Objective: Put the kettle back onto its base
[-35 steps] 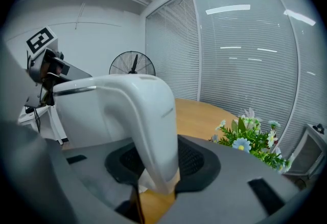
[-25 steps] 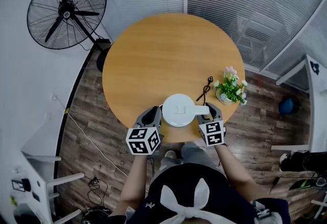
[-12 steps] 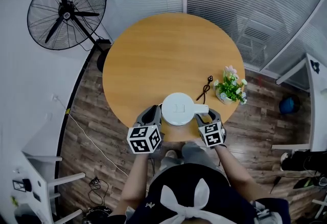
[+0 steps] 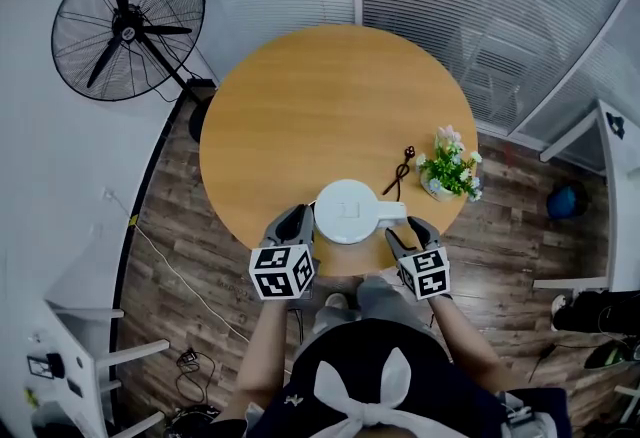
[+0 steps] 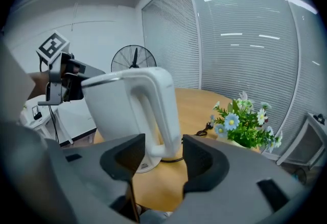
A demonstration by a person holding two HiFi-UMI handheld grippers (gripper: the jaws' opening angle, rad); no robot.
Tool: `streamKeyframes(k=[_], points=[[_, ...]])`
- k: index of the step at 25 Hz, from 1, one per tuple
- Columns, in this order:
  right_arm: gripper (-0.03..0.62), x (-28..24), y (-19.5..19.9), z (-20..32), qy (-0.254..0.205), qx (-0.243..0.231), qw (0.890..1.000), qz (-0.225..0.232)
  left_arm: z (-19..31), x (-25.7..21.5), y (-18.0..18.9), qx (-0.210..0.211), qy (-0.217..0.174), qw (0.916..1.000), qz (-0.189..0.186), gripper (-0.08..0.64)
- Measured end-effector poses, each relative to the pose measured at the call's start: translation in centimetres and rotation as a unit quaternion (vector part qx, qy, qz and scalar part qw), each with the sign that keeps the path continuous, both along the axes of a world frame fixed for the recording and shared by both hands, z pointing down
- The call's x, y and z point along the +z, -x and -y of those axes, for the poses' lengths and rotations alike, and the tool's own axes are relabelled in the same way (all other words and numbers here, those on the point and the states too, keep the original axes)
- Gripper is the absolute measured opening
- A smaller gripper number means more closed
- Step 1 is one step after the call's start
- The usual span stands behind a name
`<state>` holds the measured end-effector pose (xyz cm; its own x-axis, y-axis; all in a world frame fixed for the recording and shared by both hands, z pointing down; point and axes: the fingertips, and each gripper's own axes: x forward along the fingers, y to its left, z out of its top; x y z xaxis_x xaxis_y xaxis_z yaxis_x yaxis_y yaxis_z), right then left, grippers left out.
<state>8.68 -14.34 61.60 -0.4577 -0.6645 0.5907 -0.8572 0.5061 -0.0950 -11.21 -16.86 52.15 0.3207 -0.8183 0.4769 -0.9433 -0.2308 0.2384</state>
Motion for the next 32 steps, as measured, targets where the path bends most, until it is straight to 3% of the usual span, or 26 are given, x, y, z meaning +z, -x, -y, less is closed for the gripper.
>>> streamKeyframes(k=[7,11,21,27,32], points=[[0.215,-5.7,-0.6,-0.2,-0.062,0.005,0.998,0.027,0.1,-0.5,-0.1,0.035,0.007,0.9990,0.028,0.048],[0.212,-8.2,-0.6,-0.2,-0.092,0.006,0.995,0.032,0.0,-2.0,-0.2,0.035,-0.017,0.9985,0.037,0.048],[0.044,-15.0,1.3,1.0,-0.169,0.019,0.983,0.074,-0.9,-6.8,-1.8,0.058,-0.077,0.9950,0.029,0.039],[0.023,-16.4,2.8,0.6,-0.177,0.000,0.982,0.068,-1.7,-8.8,-2.3,0.057,-0.101,0.9932,0.007,0.026],[0.021,-16.8,3.5,0.6,-0.172,-0.005,0.983,0.071,-2.0,-9.3,-2.8,0.062,-0.116,0.9913,0.015,0.025]])
